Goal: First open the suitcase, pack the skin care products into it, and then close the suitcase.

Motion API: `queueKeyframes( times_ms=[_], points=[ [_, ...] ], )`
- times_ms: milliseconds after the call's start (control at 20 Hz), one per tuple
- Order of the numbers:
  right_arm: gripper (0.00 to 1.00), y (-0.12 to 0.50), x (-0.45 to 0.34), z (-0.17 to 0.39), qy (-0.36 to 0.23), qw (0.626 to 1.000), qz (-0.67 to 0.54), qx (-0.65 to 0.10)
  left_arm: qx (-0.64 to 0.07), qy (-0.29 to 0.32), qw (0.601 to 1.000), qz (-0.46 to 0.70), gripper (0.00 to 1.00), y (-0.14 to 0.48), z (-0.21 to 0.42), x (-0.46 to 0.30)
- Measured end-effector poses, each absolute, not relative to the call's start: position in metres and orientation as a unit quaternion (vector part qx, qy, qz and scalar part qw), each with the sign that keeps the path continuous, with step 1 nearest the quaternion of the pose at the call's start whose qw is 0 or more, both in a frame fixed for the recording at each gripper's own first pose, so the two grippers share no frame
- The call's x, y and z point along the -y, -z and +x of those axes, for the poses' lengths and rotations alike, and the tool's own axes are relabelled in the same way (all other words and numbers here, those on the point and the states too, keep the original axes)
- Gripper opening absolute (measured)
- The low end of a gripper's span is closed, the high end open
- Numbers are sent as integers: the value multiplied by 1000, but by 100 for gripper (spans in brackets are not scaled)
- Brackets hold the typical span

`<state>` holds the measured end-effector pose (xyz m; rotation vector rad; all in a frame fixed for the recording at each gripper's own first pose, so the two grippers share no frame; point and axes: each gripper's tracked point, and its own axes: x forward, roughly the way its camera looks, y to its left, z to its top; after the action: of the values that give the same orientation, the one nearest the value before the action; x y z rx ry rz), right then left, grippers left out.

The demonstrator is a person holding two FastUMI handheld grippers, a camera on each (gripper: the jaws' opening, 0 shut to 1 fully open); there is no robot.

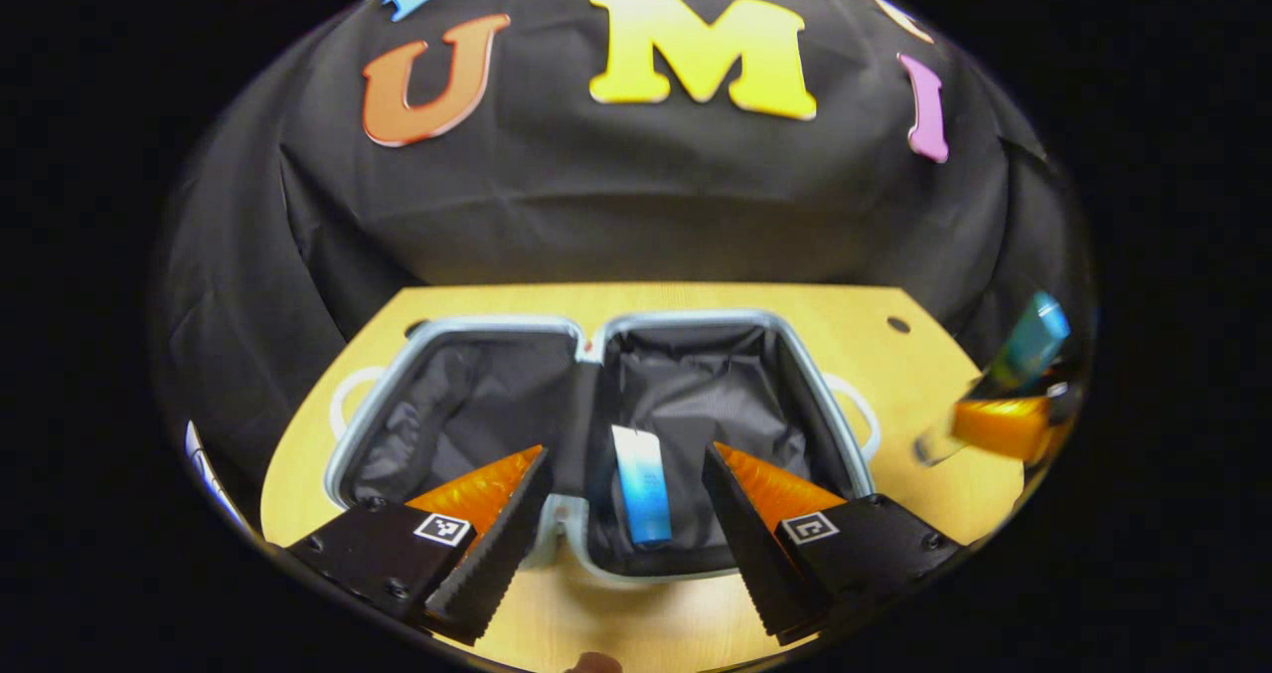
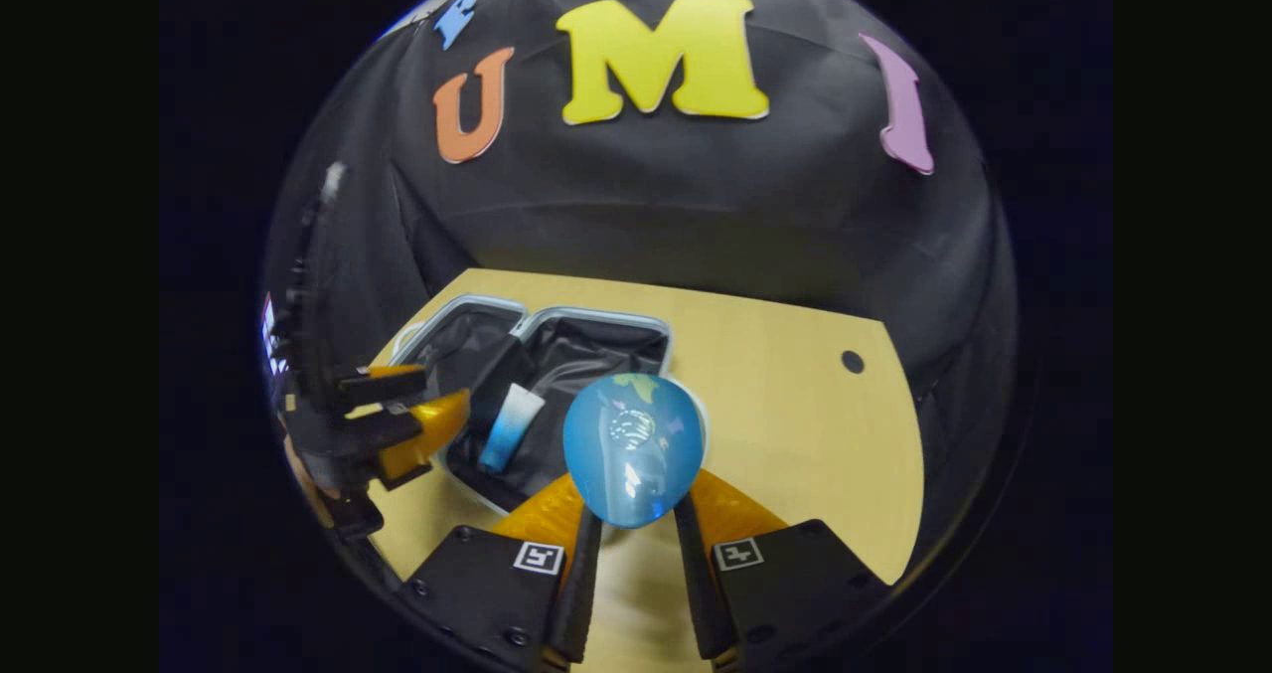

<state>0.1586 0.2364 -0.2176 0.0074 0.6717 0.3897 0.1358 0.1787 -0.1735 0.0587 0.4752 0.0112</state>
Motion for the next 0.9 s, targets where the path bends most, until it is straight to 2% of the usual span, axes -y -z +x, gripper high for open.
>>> queueKeyframes(
  times_ms=[150, 300, 400, 650, 900],
  points=[
    [37, 245, -274, 166, -200, 913, 2, -356, -151, -19, 988, 27, 97, 99, 107, -203],
    [38, 270, -305, 169, -208, 897, 23, -390, -98, -32, 994, 16, 97, 65, 85, -227],
    [36, 290, -315, 170, -199, 886, 22, -417, -89, -43, 995, 11, 96, 59, 78, -244],
    [38, 319, -332, 172, -184, 871, 12, -455, -70, -88, 993, -20, 97, 39, 58, -302],
    [38, 320, -347, 194, -159, 875, 35, -456, -68, -120, 990, -36, 96, 34, 44, -348]
  ],
)
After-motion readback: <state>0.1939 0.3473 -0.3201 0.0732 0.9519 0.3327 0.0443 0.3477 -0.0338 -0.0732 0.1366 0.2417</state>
